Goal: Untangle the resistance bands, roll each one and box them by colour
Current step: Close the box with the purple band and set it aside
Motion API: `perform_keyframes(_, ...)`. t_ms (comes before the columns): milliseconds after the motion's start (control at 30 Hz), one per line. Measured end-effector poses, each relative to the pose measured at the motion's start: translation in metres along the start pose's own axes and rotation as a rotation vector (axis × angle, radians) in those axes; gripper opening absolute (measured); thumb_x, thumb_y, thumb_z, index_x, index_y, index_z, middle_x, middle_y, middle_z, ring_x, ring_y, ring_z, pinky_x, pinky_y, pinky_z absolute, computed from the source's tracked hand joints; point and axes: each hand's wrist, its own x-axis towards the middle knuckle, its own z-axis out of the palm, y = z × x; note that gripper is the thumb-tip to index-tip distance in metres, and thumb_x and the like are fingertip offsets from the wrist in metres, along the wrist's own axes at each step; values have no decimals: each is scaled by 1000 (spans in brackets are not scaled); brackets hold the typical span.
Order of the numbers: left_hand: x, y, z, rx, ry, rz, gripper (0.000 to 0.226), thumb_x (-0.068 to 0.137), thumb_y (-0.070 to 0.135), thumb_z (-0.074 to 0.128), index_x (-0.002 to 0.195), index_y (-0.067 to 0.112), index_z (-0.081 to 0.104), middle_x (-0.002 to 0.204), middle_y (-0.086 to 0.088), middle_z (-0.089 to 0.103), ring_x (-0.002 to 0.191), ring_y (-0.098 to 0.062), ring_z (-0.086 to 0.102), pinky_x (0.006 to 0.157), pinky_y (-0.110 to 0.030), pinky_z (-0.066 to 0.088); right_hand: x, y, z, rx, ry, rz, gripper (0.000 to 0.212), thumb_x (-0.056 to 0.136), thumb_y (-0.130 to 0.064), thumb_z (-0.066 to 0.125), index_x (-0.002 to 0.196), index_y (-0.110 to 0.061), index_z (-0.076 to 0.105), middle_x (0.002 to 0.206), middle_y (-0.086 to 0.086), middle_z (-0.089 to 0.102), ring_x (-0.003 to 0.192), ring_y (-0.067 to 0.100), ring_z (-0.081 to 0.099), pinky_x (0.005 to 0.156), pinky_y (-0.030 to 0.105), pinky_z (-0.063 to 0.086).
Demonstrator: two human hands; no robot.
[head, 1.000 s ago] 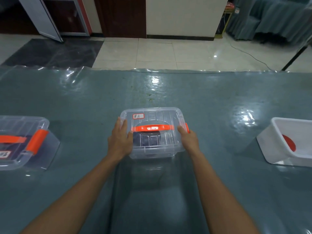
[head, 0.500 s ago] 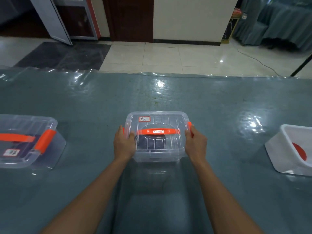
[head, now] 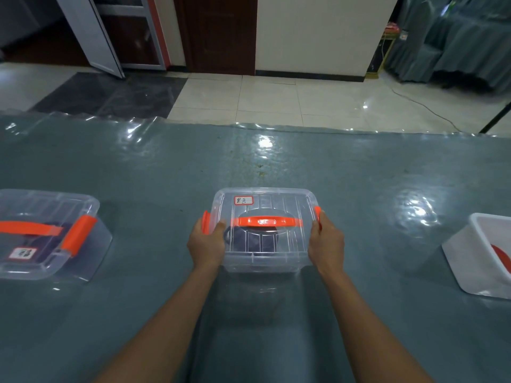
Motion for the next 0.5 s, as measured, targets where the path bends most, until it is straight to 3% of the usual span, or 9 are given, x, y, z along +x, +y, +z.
perform_keyframes(100,-5,-1,-5,65,1,230,41,92,13,68,133,15,66,113,17,66,93,9,60,78,5,38,0,-2,0,-58,-21,-1,40,105,-15,41,143,-17,53,112,14,71,94,34,65,82,40,50)
perform_keyframes(133,-5,-1,-5,104,-11,273,41,93,10,66,135,14,65,118,15,67,96,9,60,86,3,39,0,-2,0,-93,-24,-9,39,105,-16,40,143,-18,53,112,13,70,93,34,65,81,40,50)
perform_keyframes(233,-1,-2,-7,176,-37,423,40,95,3,62,134,10,64,136,-5,63,121,-18,64,107,-27,45,1,-3,1,-205,-25,-22,42,106,-18,37,146,-22,48,112,11,70,92,33,65,77,39,50)
perform_keyframes(367,2,-2,-10,252,-85,425,45,96,7,55,140,15,60,140,-8,63,118,-31,66,100,-42,53,2,-8,1,-306,-76,16,47,101,-14,35,147,-23,42,113,13,68,93,37,63,73,39,47)
perform_keyframes(500,13,5,-28,598,-332,551,57,98,20,47,154,19,39,147,-9,53,127,-33,51,105,-46,46,-15,-17,-15,-349,-166,62,54,97,-10,40,150,-14,37,125,21,63,105,42,62,84,44,49)
